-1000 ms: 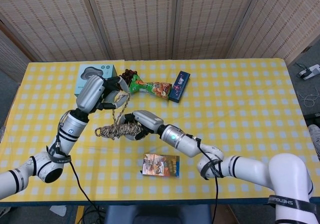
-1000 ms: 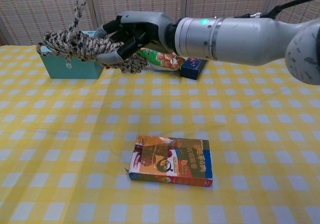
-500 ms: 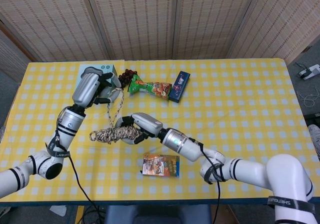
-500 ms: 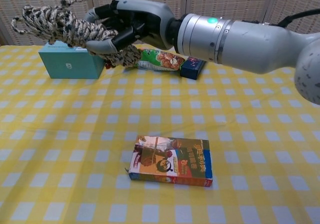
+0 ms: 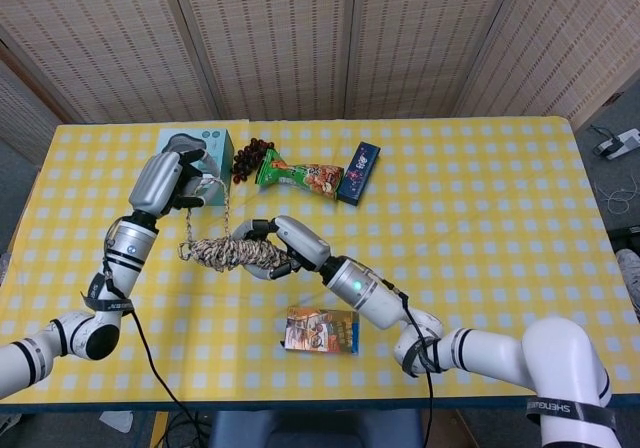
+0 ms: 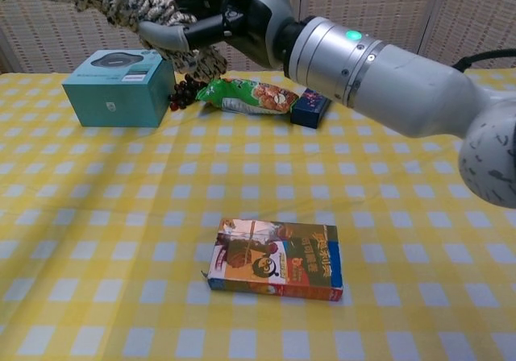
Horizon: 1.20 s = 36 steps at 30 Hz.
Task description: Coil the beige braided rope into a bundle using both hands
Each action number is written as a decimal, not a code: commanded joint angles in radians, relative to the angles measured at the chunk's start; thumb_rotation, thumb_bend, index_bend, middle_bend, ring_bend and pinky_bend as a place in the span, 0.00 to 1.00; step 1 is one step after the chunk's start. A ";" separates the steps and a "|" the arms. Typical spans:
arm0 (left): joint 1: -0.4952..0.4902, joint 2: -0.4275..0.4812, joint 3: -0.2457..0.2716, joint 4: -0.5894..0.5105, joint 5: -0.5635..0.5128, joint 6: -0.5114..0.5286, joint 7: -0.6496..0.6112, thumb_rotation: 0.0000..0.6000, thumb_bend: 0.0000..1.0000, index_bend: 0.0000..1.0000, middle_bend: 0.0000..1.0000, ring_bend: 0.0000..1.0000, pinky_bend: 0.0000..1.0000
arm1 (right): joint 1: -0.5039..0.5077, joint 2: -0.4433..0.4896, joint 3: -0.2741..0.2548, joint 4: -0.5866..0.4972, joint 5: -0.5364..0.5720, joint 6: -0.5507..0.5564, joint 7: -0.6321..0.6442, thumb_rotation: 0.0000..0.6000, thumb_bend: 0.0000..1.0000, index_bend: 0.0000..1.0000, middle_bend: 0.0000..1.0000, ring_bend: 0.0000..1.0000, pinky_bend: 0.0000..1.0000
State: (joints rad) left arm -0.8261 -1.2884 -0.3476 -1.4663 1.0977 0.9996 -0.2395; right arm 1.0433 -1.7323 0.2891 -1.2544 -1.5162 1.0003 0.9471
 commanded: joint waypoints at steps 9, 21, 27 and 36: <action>0.041 0.057 0.022 -0.048 -0.015 -0.031 0.029 1.00 0.37 0.64 0.93 0.87 0.98 | -0.020 -0.018 0.042 0.006 0.062 0.039 -0.029 1.00 0.36 0.90 0.68 0.51 0.51; 0.081 0.095 0.044 -0.092 -0.007 -0.021 0.068 1.00 0.37 0.65 0.93 0.86 0.98 | -0.025 -0.026 0.094 0.007 0.151 0.030 -0.146 1.00 0.38 0.90 0.68 0.51 0.51; 0.106 0.106 0.059 -0.107 0.011 -0.011 0.068 1.00 0.37 0.66 0.93 0.86 0.98 | -0.034 -0.011 0.100 -0.003 0.169 0.024 -0.194 1.00 0.38 0.90 0.68 0.51 0.51; 0.150 0.151 0.100 -0.145 -0.008 0.010 0.169 1.00 0.37 0.63 0.86 0.79 0.97 | -0.048 0.080 0.057 -0.028 0.146 -0.011 -0.358 1.00 0.40 0.90 0.68 0.51 0.51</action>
State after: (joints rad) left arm -0.6868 -1.1484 -0.2575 -1.6008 1.1016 1.0012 -0.0957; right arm 1.0018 -1.6811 0.3614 -1.2718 -1.3614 0.9969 0.6400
